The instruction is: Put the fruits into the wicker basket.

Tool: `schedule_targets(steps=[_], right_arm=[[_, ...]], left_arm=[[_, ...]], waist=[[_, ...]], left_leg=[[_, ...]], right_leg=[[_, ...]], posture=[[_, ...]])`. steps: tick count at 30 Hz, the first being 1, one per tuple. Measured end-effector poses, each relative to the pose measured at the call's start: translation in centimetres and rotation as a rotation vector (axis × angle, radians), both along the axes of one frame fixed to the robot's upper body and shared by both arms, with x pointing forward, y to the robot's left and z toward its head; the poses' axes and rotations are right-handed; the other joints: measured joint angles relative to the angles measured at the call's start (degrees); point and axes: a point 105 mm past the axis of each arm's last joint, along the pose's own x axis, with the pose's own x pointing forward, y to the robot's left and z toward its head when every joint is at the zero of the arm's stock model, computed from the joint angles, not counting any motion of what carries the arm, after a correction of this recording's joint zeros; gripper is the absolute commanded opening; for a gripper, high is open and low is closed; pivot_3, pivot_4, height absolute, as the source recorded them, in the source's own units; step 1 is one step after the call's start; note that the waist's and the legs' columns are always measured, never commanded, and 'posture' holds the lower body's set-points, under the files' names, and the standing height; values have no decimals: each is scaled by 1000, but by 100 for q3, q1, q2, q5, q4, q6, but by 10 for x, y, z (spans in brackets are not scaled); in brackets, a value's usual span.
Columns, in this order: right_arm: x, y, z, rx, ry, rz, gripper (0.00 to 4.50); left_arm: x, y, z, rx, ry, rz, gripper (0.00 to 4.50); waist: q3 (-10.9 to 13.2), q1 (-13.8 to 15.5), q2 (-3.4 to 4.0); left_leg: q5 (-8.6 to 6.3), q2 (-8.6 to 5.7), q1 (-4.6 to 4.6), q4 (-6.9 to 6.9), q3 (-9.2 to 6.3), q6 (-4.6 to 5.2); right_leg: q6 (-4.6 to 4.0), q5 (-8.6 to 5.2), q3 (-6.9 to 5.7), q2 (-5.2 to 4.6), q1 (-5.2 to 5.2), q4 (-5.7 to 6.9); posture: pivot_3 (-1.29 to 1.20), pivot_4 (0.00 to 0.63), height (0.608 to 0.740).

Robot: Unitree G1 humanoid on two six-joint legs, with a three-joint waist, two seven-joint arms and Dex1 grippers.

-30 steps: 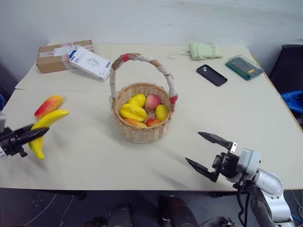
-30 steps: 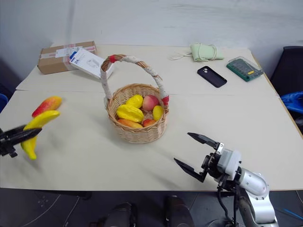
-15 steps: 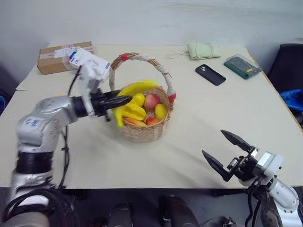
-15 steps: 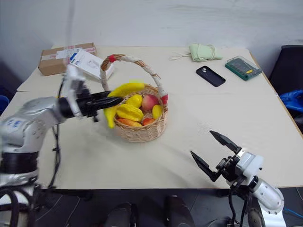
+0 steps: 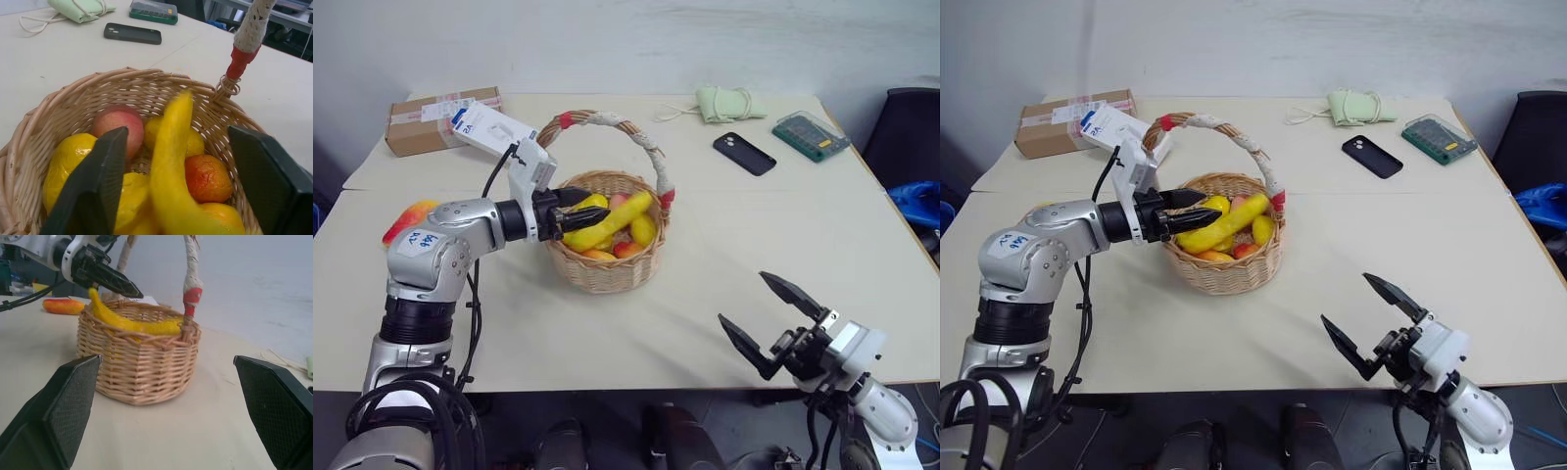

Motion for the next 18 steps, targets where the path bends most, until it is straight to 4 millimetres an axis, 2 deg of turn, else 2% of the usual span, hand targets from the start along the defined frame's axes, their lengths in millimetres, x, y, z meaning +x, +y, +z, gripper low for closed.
schedule_targets(steps=[1,3,6,9,13,18], right_arm=[[2,2,5,-5,-6,3,4500],[7,5,12,-9,-8,13,4500],[12,8,14,-20,9,24,4500],[19,13,22,-1,9,46,4500],[26,24,46,42,-33,120,4500],[20,52,54,-16,-49,293,4500]], left_arm=[[-3,1,0,-1,-14,-19,4475],[-13,9,1,4,-55,-50,4475],[-23,36,2,40,-89,-21,4475],[-44,79,0,56,-108,24,4475],[-75,136,-6,65,-145,179,4475],[-117,229,-52,28,-74,601,4475]], waist=[[0,-1,0],[0,-15,0],[1,-12,-1],[3,-59,3],[7,-73,1],[9,-58,-4]], left_leg=[[0,1,0,0,-1,-1],[0,5,0,-3,-1,-10],[-2,10,4,-5,-4,-10],[-4,23,12,-9,-3,-12],[-8,45,13,-10,-5,-7],[-20,53,13,-9,-3,1]], right_leg=[[-3,-2,-2,1,-1,0],[-14,-8,-1,3,-6,8],[-26,-15,-5,5,-8,15],[-37,-22,-7,6,-8,20],[-43,-25,-12,-1,-7,18],[-52,-31,-24,-3,-7,10]], posture=[[0,150,740],[0,150,740],[0,150,740],[0,150,740],[0,150,740],[0,150,740]])
